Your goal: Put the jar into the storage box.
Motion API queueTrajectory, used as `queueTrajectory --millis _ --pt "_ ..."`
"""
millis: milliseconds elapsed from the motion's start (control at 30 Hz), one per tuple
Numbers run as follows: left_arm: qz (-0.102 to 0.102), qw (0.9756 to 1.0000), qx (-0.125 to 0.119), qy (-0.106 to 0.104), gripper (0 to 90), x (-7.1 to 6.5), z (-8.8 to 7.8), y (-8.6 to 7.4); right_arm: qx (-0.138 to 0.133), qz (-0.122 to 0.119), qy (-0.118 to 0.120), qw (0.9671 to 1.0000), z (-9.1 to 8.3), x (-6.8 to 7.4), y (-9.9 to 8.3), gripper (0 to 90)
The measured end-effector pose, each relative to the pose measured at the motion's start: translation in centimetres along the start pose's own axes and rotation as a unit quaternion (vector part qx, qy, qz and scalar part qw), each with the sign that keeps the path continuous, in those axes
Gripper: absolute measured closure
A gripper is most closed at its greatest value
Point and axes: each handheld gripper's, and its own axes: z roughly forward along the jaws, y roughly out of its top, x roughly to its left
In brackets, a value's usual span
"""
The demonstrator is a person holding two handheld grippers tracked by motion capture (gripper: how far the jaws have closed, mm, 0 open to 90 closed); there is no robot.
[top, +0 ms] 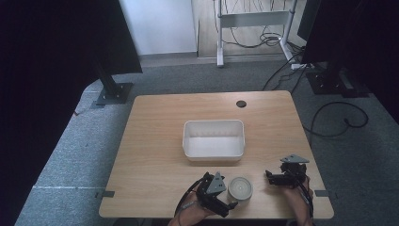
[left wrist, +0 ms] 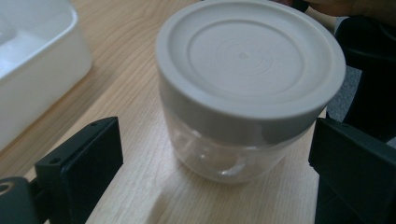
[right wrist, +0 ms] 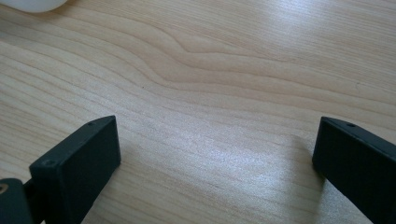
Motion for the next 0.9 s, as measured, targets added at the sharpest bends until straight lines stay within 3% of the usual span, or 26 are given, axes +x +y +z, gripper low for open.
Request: queueTrajectory --millis 900 --pt "0.007 0.9997 0.023 0.009 10.1 -1.1 3.9 1.2 0.0 0.0 0.0 1.0 0.0 0.0 0.0 0.6"
